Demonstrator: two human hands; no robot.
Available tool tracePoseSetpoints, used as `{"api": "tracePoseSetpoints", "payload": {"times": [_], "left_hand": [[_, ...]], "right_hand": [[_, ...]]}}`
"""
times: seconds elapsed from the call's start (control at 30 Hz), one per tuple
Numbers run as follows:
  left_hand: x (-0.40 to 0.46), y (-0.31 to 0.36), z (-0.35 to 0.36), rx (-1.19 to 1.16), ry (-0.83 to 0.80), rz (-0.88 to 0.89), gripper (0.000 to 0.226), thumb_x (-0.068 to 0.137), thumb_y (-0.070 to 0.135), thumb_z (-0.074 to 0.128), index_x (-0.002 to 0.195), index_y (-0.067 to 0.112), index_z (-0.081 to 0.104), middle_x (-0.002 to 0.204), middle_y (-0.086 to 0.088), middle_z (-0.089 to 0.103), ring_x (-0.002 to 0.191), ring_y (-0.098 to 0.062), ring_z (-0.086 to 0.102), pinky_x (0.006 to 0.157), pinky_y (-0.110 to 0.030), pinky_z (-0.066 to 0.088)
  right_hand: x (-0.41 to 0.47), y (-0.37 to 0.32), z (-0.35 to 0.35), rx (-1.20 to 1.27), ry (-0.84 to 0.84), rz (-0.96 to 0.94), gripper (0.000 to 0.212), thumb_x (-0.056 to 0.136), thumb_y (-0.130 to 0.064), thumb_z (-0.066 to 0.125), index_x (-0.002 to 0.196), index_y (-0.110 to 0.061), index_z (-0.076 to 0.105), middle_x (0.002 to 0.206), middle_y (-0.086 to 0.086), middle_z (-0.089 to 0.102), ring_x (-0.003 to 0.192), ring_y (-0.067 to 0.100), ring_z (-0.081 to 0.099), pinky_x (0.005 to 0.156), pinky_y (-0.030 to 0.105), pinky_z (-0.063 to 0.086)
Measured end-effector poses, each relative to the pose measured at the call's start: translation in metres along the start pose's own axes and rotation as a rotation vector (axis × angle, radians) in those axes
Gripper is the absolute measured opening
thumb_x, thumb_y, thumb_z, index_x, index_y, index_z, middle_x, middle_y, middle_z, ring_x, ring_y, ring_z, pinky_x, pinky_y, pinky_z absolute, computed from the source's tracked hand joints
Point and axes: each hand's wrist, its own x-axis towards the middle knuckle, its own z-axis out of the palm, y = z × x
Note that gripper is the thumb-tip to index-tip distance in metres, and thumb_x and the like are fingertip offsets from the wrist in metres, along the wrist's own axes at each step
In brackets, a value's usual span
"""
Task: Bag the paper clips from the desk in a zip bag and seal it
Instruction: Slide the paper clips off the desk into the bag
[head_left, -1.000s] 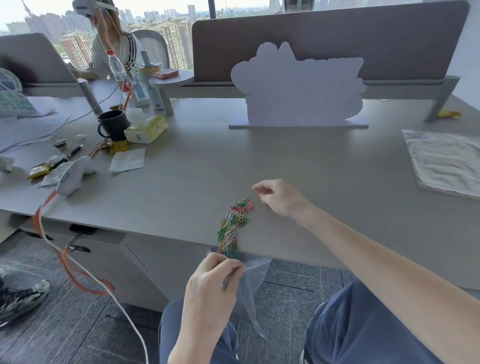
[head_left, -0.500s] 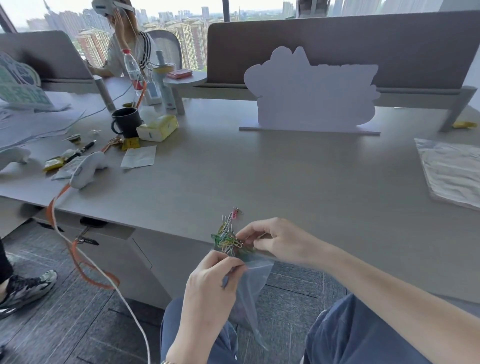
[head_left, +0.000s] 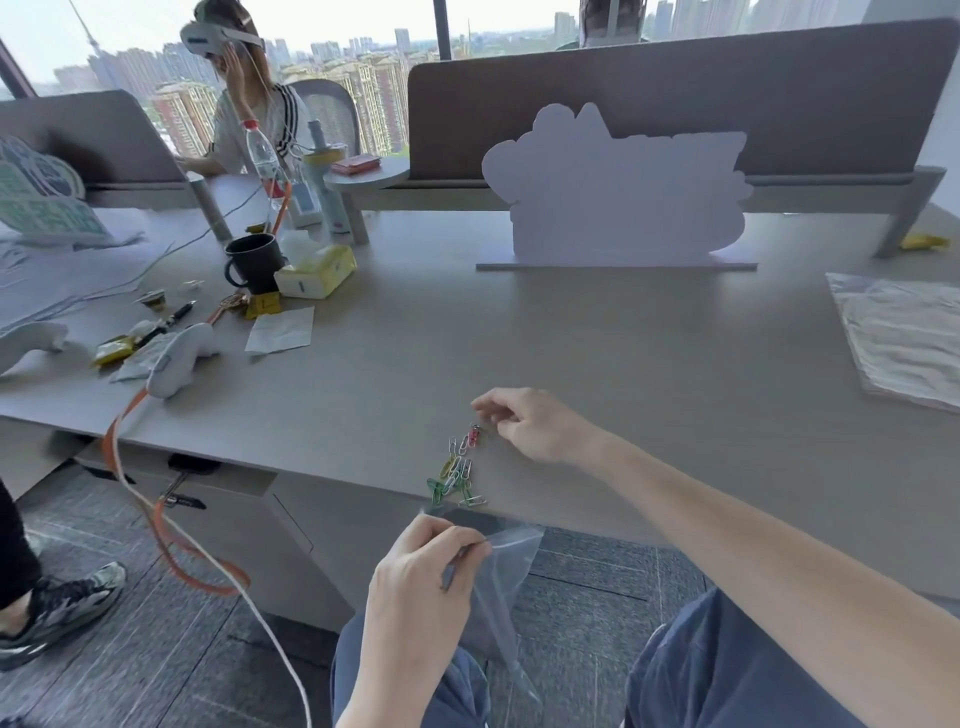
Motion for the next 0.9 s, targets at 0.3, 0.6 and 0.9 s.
{"api": "tracePoseSetpoints", "payload": {"times": [0.3, 0.6, 0.9], "left_hand": [[0.001, -0.006, -0.007, -0.016, 0.044, -0.002, 0.005, 0.077, 0.026, 0.073, 0.076, 0.030, 0.072, 0.077, 0.016, 0.062, 0.060, -0.005, 0.059, 0.052, -0.029, 0.052], [0.001, -0.008, -0.013, 0.007, 0.038, -0.011, 0.005, 0.077, 0.027, 0.072, 0.076, 0.024, 0.076, 0.077, 0.014, 0.064, 0.061, -0.004, 0.061, 0.058, -0.030, 0.055], [-0.001, -0.009, -0.016, 0.012, 0.046, -0.037, 0.007, 0.079, 0.028, 0.069, 0.076, 0.026, 0.076, 0.076, 0.016, 0.064, 0.062, -0.002, 0.059, 0.054, -0.027, 0.050]], "right_hand": [[-0.041, -0.014, 0.017, 0.238, -0.219, -0.071, 0.045, 0.090, 0.013, 0.040, 0.119, -0.010, 0.066, 0.118, 0.004, 0.071, 0.109, 0.012, 0.065, 0.096, 0.016, 0.048], [-0.027, -0.009, 0.016, 0.309, -0.050, -0.014, 0.044, 0.089, 0.014, 0.038, 0.118, -0.005, 0.065, 0.108, 0.006, 0.069, 0.096, 0.015, 0.064, 0.079, 0.024, 0.053], [-0.034, -0.028, 0.026, 0.215, -0.245, -0.125, 0.050, 0.086, 0.015, 0.037, 0.115, -0.011, 0.070, 0.100, -0.007, 0.069, 0.100, 0.006, 0.063, 0.092, 0.011, 0.048]]}}
